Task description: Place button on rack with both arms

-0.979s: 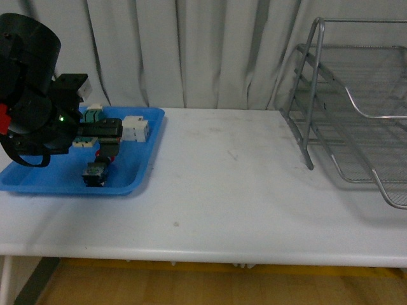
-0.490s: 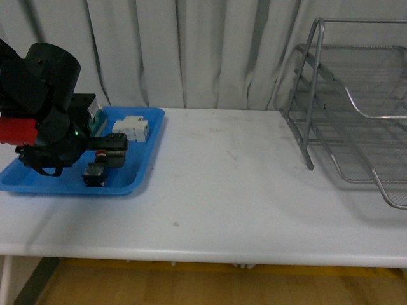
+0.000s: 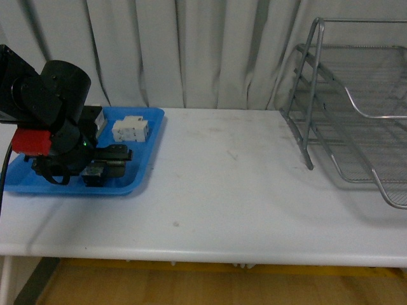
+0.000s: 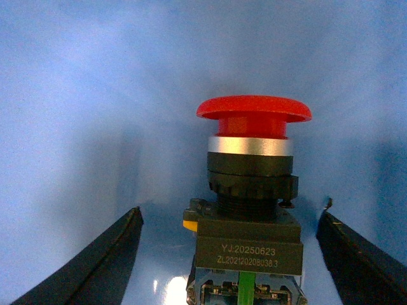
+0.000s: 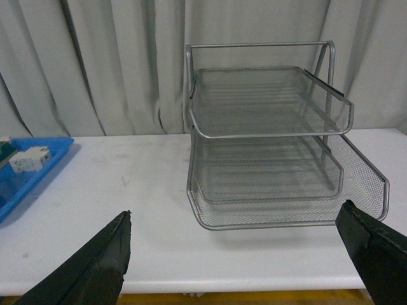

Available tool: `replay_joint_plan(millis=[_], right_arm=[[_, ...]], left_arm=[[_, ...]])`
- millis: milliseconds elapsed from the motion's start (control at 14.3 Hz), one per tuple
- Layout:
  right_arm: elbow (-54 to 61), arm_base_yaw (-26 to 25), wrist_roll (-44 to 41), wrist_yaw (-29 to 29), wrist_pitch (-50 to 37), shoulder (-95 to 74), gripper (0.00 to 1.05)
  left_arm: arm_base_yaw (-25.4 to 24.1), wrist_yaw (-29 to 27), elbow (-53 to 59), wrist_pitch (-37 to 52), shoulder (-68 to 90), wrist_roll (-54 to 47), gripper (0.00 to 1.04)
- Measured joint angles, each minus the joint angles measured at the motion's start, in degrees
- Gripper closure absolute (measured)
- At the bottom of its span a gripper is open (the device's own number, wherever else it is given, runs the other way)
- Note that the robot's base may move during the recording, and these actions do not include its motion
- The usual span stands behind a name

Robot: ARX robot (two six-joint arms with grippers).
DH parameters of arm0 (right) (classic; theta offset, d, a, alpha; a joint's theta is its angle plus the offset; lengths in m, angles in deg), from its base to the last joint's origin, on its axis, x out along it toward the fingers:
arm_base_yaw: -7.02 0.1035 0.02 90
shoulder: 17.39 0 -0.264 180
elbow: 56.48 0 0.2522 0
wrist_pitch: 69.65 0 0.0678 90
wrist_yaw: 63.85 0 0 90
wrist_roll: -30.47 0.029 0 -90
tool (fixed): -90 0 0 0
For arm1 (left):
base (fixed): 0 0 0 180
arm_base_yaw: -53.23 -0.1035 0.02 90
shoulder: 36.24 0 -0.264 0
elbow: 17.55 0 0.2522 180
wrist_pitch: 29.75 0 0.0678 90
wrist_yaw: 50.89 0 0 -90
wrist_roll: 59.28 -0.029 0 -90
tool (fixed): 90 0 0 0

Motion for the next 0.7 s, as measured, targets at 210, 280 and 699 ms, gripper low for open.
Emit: replay_joint_plan(millis=[210,280,699], right_arm=[[0.00,0.00,0.00,0.00,0.00,0.00,0.06],[0.00,0.00,0.00,0.00,0.00,0.00,0.06],[0.00,0.00,0.00,0.00,0.00,0.00,0.06]], left_arm=[[0.00,-0.35,-0.11,0.00,-0.02,-0.11,0.51],[0.00,-0.35,-0.11,0.09,-0.02,-0.20,0.60],[1.73,6.75,19.82,13.33,-27.08,-5.03,0.69]])
